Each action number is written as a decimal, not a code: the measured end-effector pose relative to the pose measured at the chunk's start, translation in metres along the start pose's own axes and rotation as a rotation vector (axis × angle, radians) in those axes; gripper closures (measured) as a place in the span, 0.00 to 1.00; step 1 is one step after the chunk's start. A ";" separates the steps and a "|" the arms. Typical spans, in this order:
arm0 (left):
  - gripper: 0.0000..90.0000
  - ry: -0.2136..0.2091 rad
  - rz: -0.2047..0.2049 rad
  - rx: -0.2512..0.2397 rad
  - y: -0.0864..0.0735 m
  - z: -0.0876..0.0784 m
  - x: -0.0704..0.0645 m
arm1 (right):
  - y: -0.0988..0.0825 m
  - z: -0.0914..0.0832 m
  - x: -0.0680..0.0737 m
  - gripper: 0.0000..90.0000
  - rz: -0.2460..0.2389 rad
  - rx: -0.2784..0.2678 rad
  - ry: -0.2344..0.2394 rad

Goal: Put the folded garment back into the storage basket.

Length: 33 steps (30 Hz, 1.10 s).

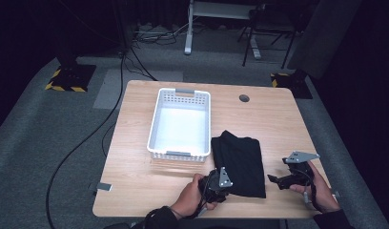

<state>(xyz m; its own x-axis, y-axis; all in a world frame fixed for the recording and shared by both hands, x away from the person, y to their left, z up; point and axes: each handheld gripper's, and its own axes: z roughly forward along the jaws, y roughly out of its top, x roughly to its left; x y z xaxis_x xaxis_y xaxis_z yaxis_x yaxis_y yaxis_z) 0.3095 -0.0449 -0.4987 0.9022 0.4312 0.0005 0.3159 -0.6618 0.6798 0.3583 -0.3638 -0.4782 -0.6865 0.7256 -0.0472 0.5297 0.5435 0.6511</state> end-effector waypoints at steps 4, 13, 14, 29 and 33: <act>0.69 0.002 0.002 -0.003 0.000 0.000 0.000 | 0.004 0.002 0.002 0.04 -0.001 0.008 0.007; 0.69 -0.001 0.001 -0.002 0.000 0.000 0.000 | 0.011 0.001 0.006 0.04 -0.004 -0.004 0.028; 0.69 0.000 0.002 -0.002 0.000 0.000 0.000 | 0.012 0.001 0.007 0.04 -0.007 -0.006 0.028; 0.69 0.000 0.003 -0.004 -0.001 0.000 0.000 | 0.026 0.005 0.018 0.04 -0.037 -0.007 0.051; 0.69 -0.001 0.003 -0.003 -0.001 0.000 0.000 | 0.030 0.008 0.021 0.04 -0.039 -0.011 0.075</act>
<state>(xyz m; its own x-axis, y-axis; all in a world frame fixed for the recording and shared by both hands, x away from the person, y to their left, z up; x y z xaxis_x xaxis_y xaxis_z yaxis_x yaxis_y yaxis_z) 0.3097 -0.0442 -0.4989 0.9036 0.4285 0.0017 0.3122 -0.6611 0.6822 0.3635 -0.3289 -0.4660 -0.7423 0.6699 -0.0163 0.4964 0.5660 0.6582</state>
